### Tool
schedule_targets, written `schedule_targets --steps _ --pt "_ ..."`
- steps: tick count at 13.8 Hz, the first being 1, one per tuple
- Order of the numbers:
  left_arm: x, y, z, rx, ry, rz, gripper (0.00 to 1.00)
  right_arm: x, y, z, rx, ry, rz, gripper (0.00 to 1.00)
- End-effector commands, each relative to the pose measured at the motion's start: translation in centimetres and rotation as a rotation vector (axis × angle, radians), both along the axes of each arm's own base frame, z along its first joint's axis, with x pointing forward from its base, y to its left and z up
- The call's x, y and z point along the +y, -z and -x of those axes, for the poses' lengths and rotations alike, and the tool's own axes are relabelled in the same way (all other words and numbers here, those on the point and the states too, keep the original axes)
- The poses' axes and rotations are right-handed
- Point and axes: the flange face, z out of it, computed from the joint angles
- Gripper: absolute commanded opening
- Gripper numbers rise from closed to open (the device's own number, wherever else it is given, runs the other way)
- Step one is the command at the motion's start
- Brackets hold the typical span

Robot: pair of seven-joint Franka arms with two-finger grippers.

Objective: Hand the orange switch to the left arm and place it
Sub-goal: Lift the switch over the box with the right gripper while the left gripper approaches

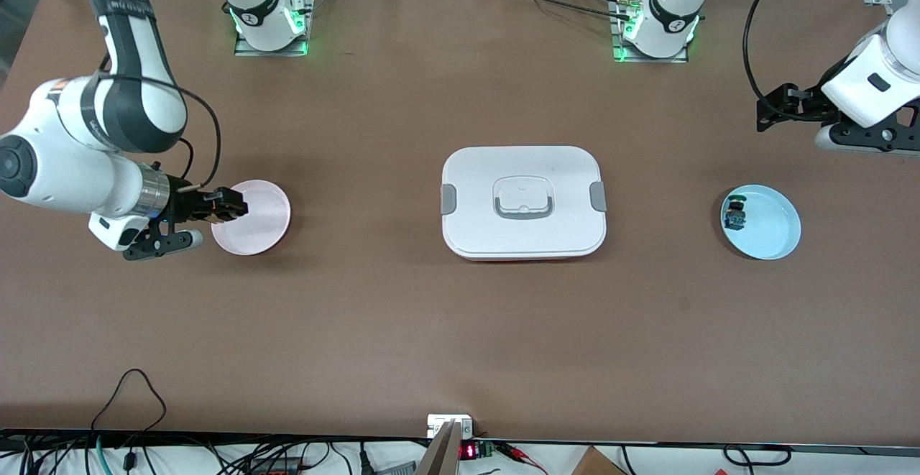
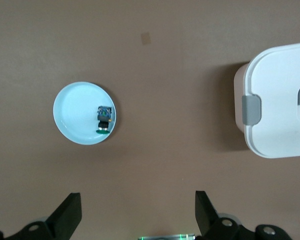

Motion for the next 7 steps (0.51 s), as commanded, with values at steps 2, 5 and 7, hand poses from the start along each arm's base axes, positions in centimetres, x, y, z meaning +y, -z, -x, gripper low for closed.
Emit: schedule_targets --steps 2,5,7 --pt "0.1 1.3 0.4 0.1 -0.012 -0.011 1.0 5.4 -6.5 1.6 -0.097 -0.191 -0.068 0.01" --pt "-0.1 3.1 0.7 0.194 -0.019 0.021 1.0 10.1 -9.7 3.3 -0.158 -0.317 -0.111 0.01" --pt "0.9 5.6 -0.1 0.268 -0.074 0.16 1.0 12.1 -10.7 4.0 -0.188 -0.398 -0.195 0.01"
